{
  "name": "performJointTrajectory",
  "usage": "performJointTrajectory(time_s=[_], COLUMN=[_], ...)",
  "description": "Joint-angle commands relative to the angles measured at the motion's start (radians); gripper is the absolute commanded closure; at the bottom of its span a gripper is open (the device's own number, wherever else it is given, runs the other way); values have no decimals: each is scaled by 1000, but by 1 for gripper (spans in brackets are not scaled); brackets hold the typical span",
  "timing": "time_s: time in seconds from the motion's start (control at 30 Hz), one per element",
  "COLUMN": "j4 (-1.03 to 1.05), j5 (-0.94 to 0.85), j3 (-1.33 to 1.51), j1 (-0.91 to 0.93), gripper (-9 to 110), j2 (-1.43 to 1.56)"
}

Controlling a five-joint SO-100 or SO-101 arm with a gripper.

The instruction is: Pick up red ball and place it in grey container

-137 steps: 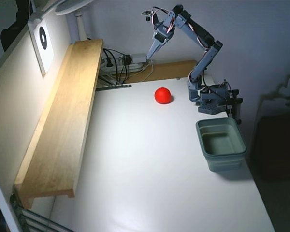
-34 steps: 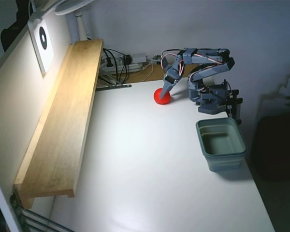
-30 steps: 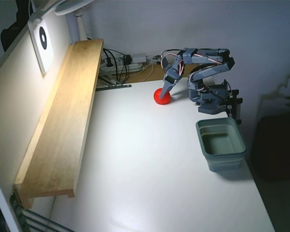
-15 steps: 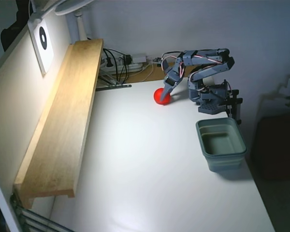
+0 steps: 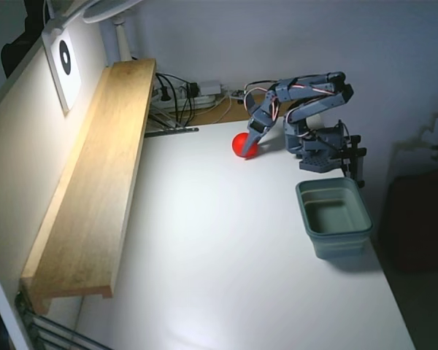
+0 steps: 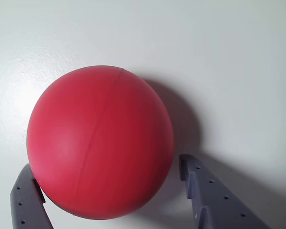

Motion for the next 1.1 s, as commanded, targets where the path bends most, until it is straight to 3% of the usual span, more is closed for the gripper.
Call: performJointTrajectory(time_s=[0.0,0.73,1.07], j4=[7,25,260], j5=[2,2,2], j3=[4,-6,-203], j1=[19,19,19], gripper=[78,78,78], j2=[6,13,52])
